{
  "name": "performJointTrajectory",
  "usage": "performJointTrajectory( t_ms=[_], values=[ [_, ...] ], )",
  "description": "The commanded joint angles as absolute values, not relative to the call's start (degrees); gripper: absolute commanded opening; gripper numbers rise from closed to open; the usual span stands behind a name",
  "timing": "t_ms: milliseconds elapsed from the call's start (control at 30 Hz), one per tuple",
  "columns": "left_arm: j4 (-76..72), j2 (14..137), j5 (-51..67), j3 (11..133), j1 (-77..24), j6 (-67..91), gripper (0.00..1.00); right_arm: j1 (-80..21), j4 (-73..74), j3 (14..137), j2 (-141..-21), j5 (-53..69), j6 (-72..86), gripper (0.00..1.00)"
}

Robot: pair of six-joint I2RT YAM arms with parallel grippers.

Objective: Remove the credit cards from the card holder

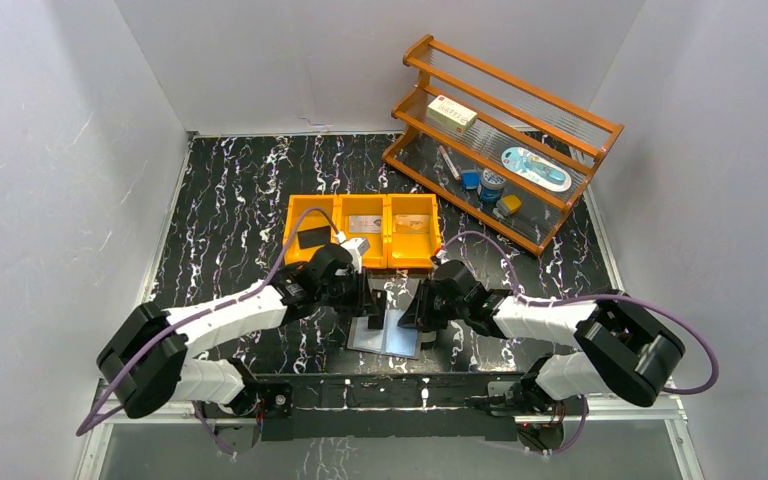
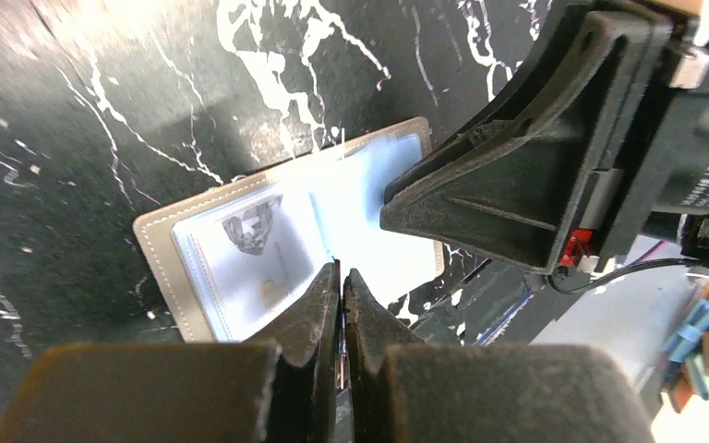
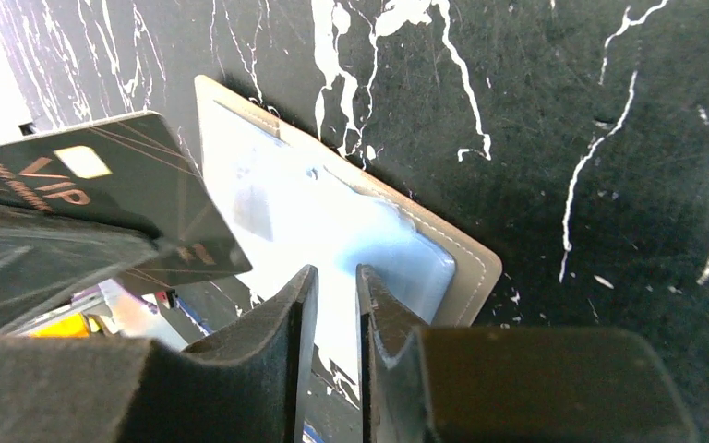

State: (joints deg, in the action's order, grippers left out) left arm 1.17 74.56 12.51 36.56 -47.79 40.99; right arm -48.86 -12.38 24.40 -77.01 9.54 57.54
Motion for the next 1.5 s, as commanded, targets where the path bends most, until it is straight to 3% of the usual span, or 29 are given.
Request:
performJointTrajectory(
  t_ms=[0, 467, 767, 1033, 1467],
  values=[
    [5.8, 67.5, 7.4, 40.2, -47.9, 29.3, 0.0, -48.7, -6.6, 28.7, -72.5, 7.7, 52.5, 0.31],
    [11.5, 59.9, -3.1, 42.7, -47.9, -0.7, 0.0, -48.4, -2.0, 30.4, -66.1, 4.7, 52.2, 0.33],
    [11.9, 62.5, -23.0, 45.0, -46.0, -26.7, 0.0, -48.3, -0.4, 29.2, -62.9, 3.4, 52.8, 0.33],
    [6.7, 65.5, -8.9, 47.7, -28.3, -42.7, 0.0, -48.1, 2.6, 30.4, -61.6, 1.9, 51.5, 0.33],
    [5.2, 81.5, -0.9, 54.8, -22.8, -50.7, 0.0, -47.9, 3.8, 30.6, -62.2, 3.5, 53.6, 0.34]
  ],
)
